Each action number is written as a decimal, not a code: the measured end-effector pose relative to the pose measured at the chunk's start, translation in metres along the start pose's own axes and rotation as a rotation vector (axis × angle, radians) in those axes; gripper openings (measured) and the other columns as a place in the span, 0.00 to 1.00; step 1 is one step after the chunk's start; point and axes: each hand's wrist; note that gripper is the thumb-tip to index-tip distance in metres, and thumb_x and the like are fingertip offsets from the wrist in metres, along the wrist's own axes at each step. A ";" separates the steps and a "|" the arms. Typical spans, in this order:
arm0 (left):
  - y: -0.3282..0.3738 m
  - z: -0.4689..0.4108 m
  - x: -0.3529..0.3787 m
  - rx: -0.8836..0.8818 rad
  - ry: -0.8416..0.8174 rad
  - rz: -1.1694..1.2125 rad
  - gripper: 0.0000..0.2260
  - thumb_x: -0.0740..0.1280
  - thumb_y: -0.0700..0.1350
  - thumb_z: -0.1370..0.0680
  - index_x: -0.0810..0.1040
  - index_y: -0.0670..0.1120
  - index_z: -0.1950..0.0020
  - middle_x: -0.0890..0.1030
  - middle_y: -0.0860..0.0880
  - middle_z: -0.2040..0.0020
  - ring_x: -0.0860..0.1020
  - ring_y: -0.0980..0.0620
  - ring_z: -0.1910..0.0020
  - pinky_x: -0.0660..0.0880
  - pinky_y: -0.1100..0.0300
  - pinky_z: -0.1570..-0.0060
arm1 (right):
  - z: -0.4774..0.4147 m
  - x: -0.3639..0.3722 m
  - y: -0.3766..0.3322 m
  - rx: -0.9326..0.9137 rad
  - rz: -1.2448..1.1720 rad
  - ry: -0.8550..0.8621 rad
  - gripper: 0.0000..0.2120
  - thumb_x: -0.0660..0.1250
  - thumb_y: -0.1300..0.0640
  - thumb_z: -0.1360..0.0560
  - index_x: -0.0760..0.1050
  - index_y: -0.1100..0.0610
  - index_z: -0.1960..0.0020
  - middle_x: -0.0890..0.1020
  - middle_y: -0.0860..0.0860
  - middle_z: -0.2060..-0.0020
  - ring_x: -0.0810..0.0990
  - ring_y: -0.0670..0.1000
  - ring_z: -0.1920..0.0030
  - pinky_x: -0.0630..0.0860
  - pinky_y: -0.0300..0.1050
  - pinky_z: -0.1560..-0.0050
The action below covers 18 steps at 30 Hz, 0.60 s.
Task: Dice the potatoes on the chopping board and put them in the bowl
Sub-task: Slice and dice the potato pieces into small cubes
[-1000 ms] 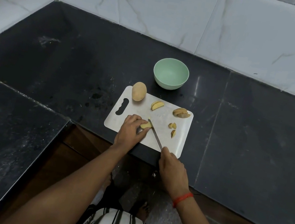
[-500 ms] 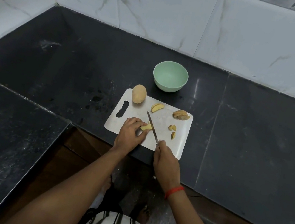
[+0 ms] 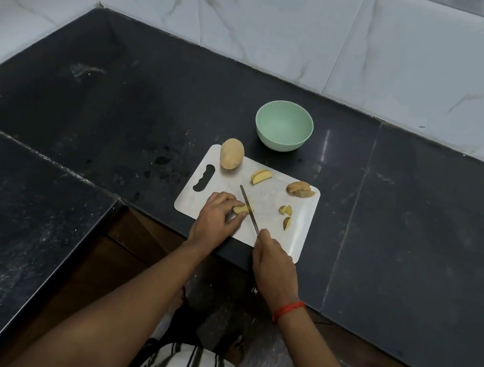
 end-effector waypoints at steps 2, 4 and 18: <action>-0.001 0.000 0.000 0.002 0.003 -0.003 0.12 0.73 0.48 0.22 0.84 0.44 0.42 0.80 0.49 0.46 0.75 0.50 0.44 0.75 0.56 0.44 | 0.007 -0.003 0.002 0.000 0.010 -0.029 0.08 0.54 0.53 0.16 0.56 0.47 0.52 0.75 0.51 0.64 0.76 0.56 0.68 0.79 0.57 0.66; -0.001 0.000 0.001 0.007 0.012 -0.009 0.11 0.73 0.47 0.22 0.84 0.43 0.42 0.80 0.48 0.46 0.75 0.49 0.44 0.75 0.55 0.45 | 0.020 -0.005 0.009 0.018 0.023 -0.068 0.07 0.54 0.53 0.16 0.57 0.48 0.51 0.76 0.52 0.61 0.77 0.59 0.66 0.79 0.57 0.64; -0.002 0.004 -0.008 0.022 0.040 -0.019 0.14 0.75 0.49 0.23 0.86 0.43 0.42 0.83 0.48 0.47 0.78 0.52 0.46 0.75 0.60 0.45 | 0.031 -0.009 0.004 0.028 -0.095 0.111 0.07 0.50 0.48 0.16 0.63 0.49 0.48 0.77 0.50 0.62 0.79 0.59 0.65 0.77 0.57 0.65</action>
Point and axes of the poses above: each hand's wrist, its own z-axis away from the middle knuckle, its own x-axis out of the palm, y = z × x
